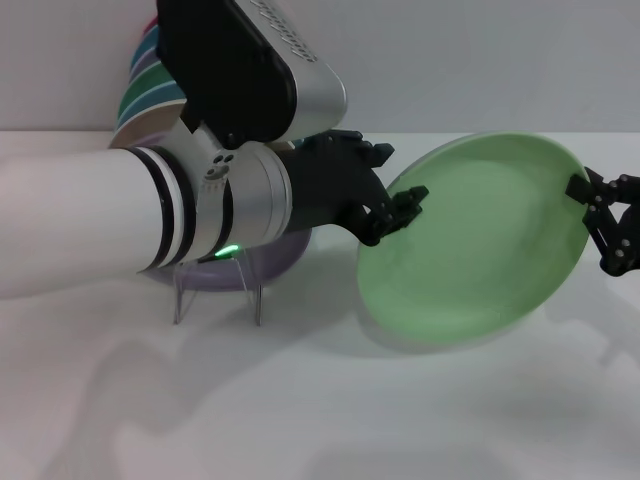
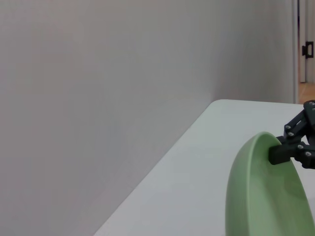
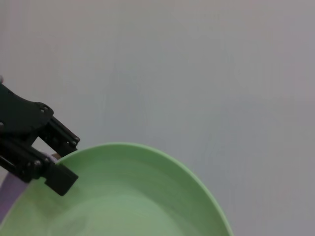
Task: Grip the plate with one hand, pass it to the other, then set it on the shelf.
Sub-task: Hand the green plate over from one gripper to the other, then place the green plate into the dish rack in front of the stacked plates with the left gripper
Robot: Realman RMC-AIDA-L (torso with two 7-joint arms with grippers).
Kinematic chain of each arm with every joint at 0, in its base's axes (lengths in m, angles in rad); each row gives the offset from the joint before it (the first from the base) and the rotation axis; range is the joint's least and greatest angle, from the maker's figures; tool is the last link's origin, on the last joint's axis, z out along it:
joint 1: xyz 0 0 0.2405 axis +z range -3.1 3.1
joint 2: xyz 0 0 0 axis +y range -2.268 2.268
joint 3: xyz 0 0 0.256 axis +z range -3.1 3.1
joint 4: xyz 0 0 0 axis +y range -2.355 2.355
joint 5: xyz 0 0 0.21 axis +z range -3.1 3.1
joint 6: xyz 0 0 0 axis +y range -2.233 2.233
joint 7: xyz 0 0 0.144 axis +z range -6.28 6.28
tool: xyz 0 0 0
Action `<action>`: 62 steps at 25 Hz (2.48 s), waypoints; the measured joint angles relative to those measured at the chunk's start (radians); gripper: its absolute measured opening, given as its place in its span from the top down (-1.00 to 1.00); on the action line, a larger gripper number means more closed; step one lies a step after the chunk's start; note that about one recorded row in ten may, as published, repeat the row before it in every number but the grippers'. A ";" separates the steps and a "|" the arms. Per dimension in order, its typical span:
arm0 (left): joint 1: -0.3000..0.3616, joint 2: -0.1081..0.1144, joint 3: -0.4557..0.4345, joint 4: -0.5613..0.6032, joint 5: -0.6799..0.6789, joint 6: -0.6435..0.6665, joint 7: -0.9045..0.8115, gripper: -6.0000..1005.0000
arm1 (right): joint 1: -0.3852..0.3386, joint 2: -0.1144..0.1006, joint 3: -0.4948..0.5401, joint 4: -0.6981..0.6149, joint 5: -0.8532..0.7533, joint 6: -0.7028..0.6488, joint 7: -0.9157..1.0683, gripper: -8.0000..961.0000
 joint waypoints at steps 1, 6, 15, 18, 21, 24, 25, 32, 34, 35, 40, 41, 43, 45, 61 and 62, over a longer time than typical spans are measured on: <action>0.000 0.000 -0.001 -0.001 0.000 0.000 0.000 -0.09 | 0.000 0.000 0.000 0.000 0.000 0.000 0.001 0.94; 0.001 0.001 -0.002 0.000 0.001 0.001 0.001 0.05 | 0.001 0.000 0.001 0.000 0.000 0.000 0.004 0.94; 0.022 -0.001 0.036 -0.002 0.051 0.083 -0.001 0.15 | 0.003 0.000 0.001 0.001 0.001 0.001 0.006 0.94; 0.043 -0.001 0.077 -0.012 0.102 0.141 -0.006 0.28 | 0.001 0.000 0.002 -0.006 0.009 0.002 0.006 0.94; 0.031 0.001 0.094 -0.004 0.117 0.148 0.001 0.45 | 0.000 0.001 0.002 -0.012 0.011 0.014 0.006 0.94; 0.014 0.001 0.099 0.009 0.122 0.151 0.003 0.70 | -0.004 0.001 0.000 -0.015 0.011 0.046 0.006 0.94; 0.010 0.001 0.100 0.011 0.122 0.153 0.003 0.78 | -0.005 0.002 0.001 -0.015 0.011 0.052 0.006 0.94; 0.003 0.002 0.100 0.012 0.119 0.156 0.005 0.85 | -0.005 0.003 0.024 -0.029 0.011 0.085 0.006 0.57; 0.004 0.003 0.098 0.010 0.119 0.156 0.005 0.87 | -0.006 0.004 0.039 -0.035 0.011 0.107 0.006 0.38; 0.006 0.003 0.097 0.009 0.119 0.155 0.005 0.87 | -0.006 0.004 0.046 -0.039 0.012 0.121 0.007 0.29; 0.029 0.003 0.099 -0.016 0.125 0.157 0.005 0.90 | -0.002 0.004 0.170 -0.093 0.012 0.271 0.047 -0.14; 0.036 0.003 0.099 -0.023 0.127 0.160 0.005 0.91 | 0.000 0.004 0.206 -0.106 0.013 0.310 0.061 -0.22; 0.070 0.003 0.100 -0.041 0.129 0.201 0.009 0.91 | 0.001 0.008 0.308 -0.126 0.016 0.393 0.116 -0.33; 0.091 0.003 0.104 -0.048 0.129 0.239 0.018 0.91 | -0.001 0.009 0.336 -0.129 0.027 0.412 0.144 -0.38; 0.451 0.048 0.349 0.044 0.263 1.353 0.266 0.91 | -0.039 0.011 0.373 -0.127 0.156 0.450 0.231 -0.46; 0.455 0.047 0.363 0.079 0.281 1.429 0.263 0.91 | -0.038 0.010 0.374 -0.127 0.157 0.451 0.235 -0.46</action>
